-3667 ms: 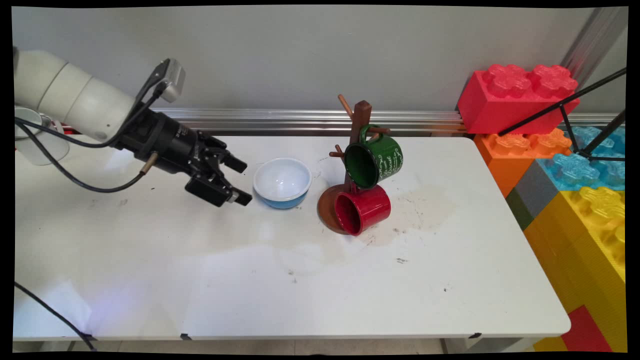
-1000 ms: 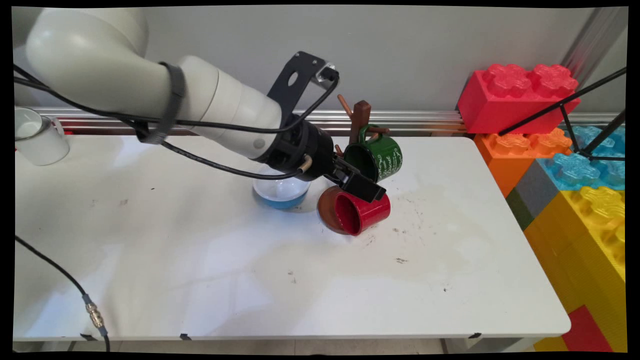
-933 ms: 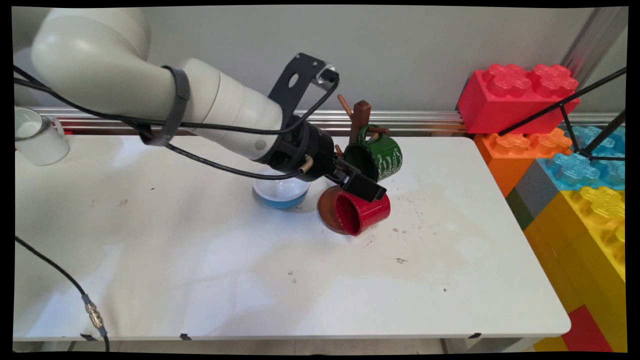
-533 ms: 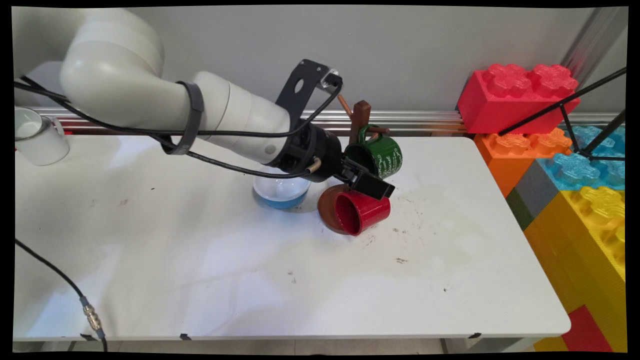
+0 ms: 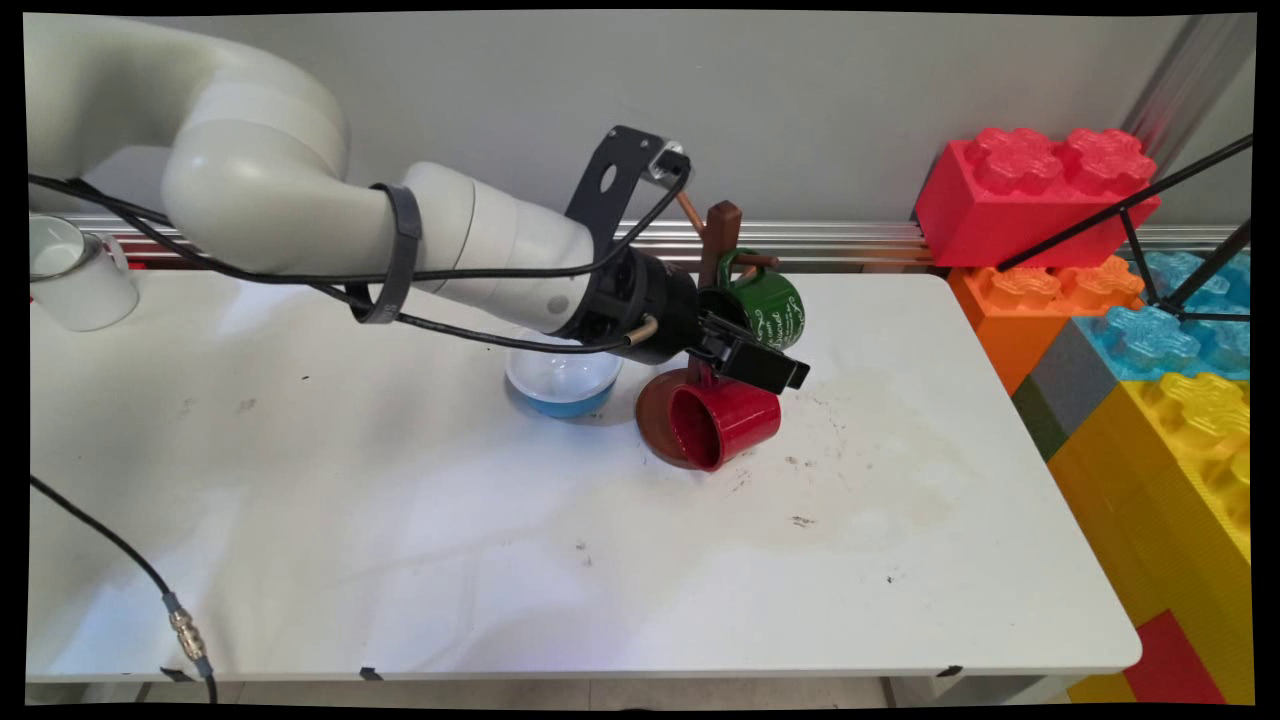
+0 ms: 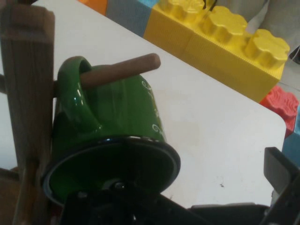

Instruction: Pick up the green mug from the rack

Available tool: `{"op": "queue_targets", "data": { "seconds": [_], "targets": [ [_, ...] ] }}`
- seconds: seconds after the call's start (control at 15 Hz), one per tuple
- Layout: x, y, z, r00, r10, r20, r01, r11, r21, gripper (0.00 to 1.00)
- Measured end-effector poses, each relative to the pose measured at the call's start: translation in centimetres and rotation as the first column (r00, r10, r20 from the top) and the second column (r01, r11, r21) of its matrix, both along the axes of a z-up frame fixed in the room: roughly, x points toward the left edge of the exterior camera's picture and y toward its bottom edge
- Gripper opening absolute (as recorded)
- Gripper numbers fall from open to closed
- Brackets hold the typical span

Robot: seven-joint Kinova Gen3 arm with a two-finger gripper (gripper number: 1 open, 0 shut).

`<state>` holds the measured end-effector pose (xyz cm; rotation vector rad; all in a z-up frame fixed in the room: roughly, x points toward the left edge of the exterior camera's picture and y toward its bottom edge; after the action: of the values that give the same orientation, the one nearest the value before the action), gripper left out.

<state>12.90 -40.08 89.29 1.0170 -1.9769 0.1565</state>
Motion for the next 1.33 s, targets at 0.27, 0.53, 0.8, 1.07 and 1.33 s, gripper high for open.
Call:
{"op": "queue_targets", "data": {
  "seconds": [0.27,0.53,0.8,1.07,1.33],
  "targets": [
    [-0.2,0.2,-0.4,1.000,0.014,-0.018,-0.014,1.000,0.000,1.00],
    [-0.4,0.3,-0.8,0.999,0.034,-0.034,-0.034,0.999,0.002,1.00],
    [-0.4,0.2,-1.2,0.998,0.048,-0.046,-0.048,0.999,0.001,1.00],
    [-0.3,0.0,-1.4,0.997,0.057,-0.057,-0.057,0.998,0.000,1.00],
    [-0.2,-0.2,-1.6,0.996,0.065,-0.066,-0.065,0.998,-0.002,1.00]
  ]
}}
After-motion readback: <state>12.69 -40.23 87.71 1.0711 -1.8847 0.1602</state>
